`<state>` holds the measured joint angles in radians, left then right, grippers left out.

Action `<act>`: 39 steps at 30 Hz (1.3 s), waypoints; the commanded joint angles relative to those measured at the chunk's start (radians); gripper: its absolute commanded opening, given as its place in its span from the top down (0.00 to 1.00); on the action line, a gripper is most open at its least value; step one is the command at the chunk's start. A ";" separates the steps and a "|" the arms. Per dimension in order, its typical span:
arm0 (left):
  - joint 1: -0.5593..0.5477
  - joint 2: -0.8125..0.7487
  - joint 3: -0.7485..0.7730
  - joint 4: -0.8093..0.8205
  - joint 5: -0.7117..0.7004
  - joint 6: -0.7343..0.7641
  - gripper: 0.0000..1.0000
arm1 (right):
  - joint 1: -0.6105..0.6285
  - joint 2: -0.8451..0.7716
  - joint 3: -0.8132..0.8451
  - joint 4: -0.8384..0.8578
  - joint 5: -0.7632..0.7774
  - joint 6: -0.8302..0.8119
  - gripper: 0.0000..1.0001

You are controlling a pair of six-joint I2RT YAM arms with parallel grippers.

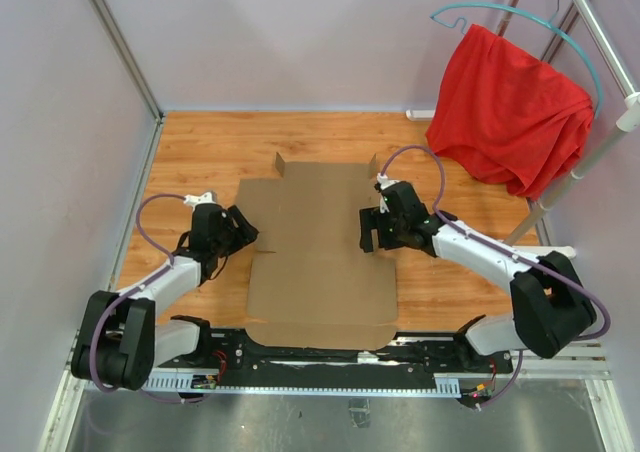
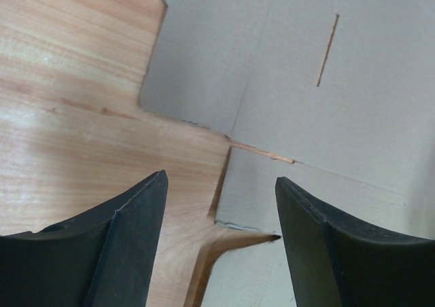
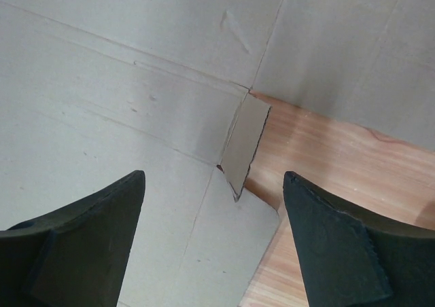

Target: Fold the paper box

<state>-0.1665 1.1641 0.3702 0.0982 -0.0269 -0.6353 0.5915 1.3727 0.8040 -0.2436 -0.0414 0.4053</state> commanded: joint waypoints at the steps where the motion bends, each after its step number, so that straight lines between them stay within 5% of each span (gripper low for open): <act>1: 0.007 0.015 0.032 0.066 0.048 0.024 0.29 | -0.008 0.044 0.005 0.024 0.002 0.022 0.16; 18: 0.007 0.185 0.010 0.188 0.269 -0.009 0.39 | -0.007 0.123 0.006 0.090 -0.076 0.045 0.18; 31: 0.005 -0.010 0.038 0.105 0.312 -0.055 0.42 | -0.007 0.136 -0.002 0.127 -0.109 0.056 0.20; 39: -0.010 0.031 0.021 0.108 0.296 -0.064 0.45 | -0.007 0.126 -0.017 0.139 -0.118 0.062 0.21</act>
<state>-0.1711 1.1755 0.3920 0.2340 0.2813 -0.7048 0.5903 1.5043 0.8040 -0.1207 -0.1535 0.4534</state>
